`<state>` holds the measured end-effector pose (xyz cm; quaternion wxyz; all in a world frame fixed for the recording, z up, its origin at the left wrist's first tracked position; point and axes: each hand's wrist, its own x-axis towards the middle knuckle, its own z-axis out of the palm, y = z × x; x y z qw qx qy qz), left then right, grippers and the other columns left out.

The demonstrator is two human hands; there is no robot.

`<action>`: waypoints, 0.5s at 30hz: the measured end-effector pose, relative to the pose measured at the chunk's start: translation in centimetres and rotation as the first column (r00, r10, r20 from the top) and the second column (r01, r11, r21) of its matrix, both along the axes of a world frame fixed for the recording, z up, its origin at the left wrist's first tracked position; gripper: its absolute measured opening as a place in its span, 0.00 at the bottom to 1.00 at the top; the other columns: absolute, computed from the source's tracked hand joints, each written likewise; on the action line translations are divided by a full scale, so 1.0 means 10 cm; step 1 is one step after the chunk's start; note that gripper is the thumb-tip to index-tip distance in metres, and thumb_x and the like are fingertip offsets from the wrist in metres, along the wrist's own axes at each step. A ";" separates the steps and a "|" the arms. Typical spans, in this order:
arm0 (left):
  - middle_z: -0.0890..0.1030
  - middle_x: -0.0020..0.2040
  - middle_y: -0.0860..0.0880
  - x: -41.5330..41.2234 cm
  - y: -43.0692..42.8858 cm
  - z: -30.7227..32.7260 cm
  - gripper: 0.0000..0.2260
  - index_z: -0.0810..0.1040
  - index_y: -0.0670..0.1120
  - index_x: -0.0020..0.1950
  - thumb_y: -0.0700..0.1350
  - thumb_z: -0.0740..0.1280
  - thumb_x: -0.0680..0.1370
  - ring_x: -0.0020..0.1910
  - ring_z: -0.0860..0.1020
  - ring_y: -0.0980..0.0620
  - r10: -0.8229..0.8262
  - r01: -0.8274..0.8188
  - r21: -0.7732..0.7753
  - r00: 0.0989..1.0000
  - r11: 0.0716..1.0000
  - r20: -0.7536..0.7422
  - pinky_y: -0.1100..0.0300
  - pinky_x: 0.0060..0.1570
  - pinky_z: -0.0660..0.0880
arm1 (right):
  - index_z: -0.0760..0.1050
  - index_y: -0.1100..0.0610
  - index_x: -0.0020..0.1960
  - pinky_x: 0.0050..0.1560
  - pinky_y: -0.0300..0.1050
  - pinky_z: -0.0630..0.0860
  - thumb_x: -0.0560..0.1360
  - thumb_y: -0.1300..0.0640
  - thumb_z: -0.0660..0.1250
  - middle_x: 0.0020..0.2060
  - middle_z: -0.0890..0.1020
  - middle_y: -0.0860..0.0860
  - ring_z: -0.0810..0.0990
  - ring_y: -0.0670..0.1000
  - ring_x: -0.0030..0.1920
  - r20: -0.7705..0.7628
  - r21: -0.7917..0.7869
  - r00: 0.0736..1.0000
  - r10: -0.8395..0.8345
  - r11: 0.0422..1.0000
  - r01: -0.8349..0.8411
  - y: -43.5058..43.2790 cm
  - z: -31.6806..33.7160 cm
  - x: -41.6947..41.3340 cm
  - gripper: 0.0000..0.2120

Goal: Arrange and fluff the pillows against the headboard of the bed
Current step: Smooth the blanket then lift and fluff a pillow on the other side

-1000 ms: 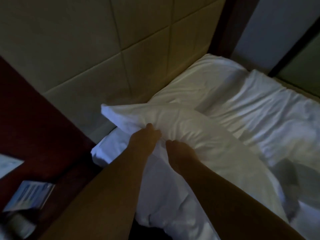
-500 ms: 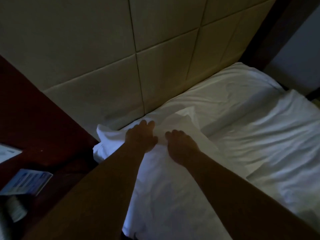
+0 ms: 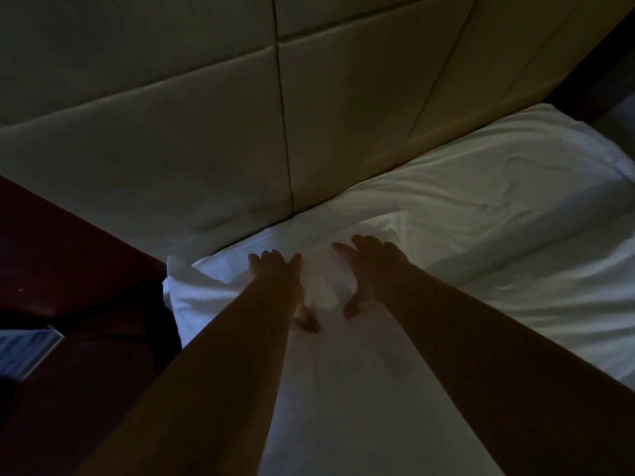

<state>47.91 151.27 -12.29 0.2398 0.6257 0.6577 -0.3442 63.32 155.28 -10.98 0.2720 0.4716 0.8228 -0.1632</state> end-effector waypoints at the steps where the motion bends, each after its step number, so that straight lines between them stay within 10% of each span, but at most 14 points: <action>1: 0.55 0.77 0.38 0.00 0.03 -0.10 0.62 0.40 0.52 0.79 0.72 0.73 0.58 0.75 0.57 0.38 -0.005 0.005 -0.028 1.000 1.000 0.002 0.40 0.73 0.51 | 0.44 0.47 0.77 0.74 0.57 0.57 0.57 0.36 0.78 0.75 0.57 0.54 0.56 0.57 0.75 0.010 -0.013 1.000 0.021 1.000 -0.021 0.08 -0.09 -0.06 0.60; 9: 0.53 0.77 0.39 -0.11 0.09 -0.80 0.63 0.34 0.59 0.77 0.72 0.74 0.56 0.74 0.57 0.36 0.057 -0.034 -0.147 0.986 0.989 0.158 0.38 0.71 0.53 | 0.36 0.47 0.77 0.73 0.69 0.41 0.54 0.29 0.74 0.78 0.42 0.53 0.41 0.56 0.78 0.133 -0.086 0.973 0.188 0.980 -0.178 0.32 -0.81 -0.42 0.67; 15: 0.61 0.76 0.43 -0.20 0.22 -0.99 0.66 0.42 0.56 0.78 0.69 0.78 0.52 0.72 0.64 0.40 0.201 -0.147 -0.189 0.930 0.971 0.309 0.43 0.68 0.64 | 0.52 0.50 0.75 0.70 0.72 0.43 0.52 0.27 0.73 0.73 0.62 0.53 0.59 0.56 0.74 0.214 -0.176 0.951 0.225 0.966 -0.189 0.40 -0.98 -0.53 0.61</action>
